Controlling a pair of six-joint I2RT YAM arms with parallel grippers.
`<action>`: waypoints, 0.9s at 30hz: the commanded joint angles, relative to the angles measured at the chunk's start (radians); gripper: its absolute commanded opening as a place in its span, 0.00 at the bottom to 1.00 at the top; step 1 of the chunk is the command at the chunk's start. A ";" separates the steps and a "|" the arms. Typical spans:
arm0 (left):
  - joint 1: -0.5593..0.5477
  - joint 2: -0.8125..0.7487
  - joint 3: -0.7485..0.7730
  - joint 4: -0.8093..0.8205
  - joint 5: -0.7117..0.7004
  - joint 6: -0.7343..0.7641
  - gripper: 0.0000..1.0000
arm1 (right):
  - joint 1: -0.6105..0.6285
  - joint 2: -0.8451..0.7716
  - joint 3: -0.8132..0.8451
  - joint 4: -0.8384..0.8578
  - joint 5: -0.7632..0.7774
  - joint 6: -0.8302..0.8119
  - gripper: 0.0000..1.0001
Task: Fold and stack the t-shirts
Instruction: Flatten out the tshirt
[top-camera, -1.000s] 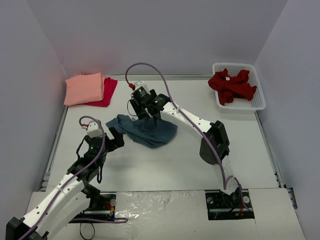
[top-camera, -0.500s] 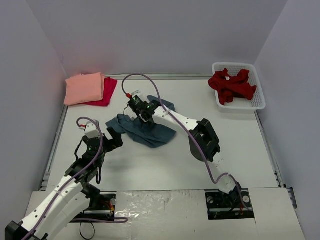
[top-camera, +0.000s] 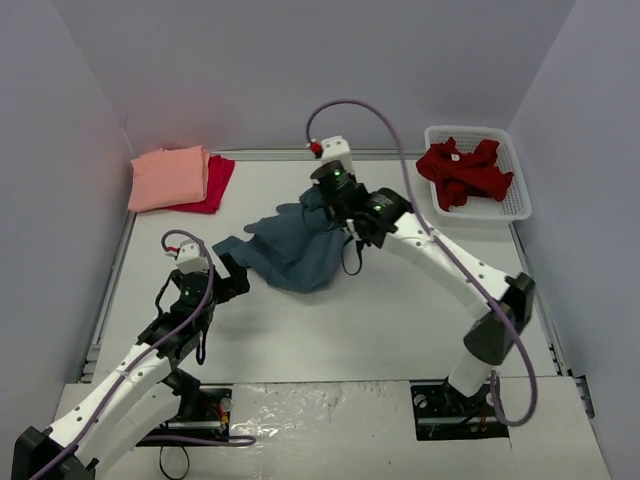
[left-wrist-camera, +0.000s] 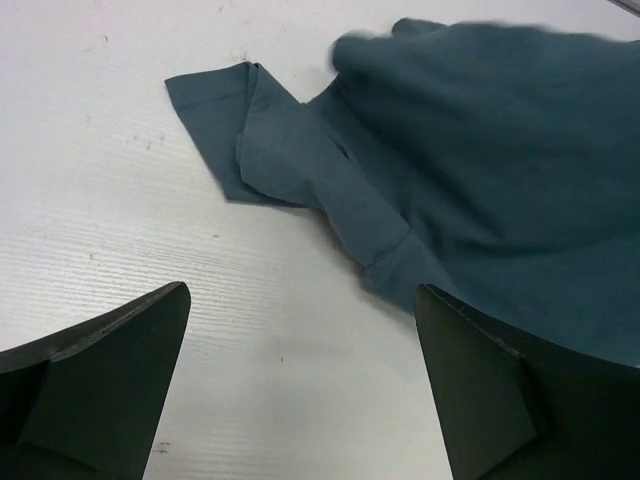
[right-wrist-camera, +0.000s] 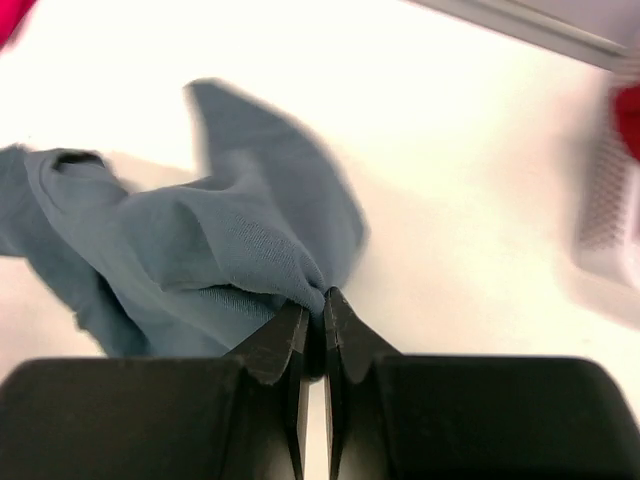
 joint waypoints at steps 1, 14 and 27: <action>-0.003 0.024 0.012 0.050 0.004 -0.003 0.94 | -0.063 -0.123 -0.123 -0.013 0.119 0.040 0.00; -0.002 0.226 0.010 0.219 0.033 -0.020 0.94 | -0.181 -0.079 -0.352 0.015 0.147 0.092 0.00; -0.003 0.510 0.050 0.361 0.068 -0.014 0.96 | -0.186 -0.053 -0.352 0.047 0.109 0.075 0.00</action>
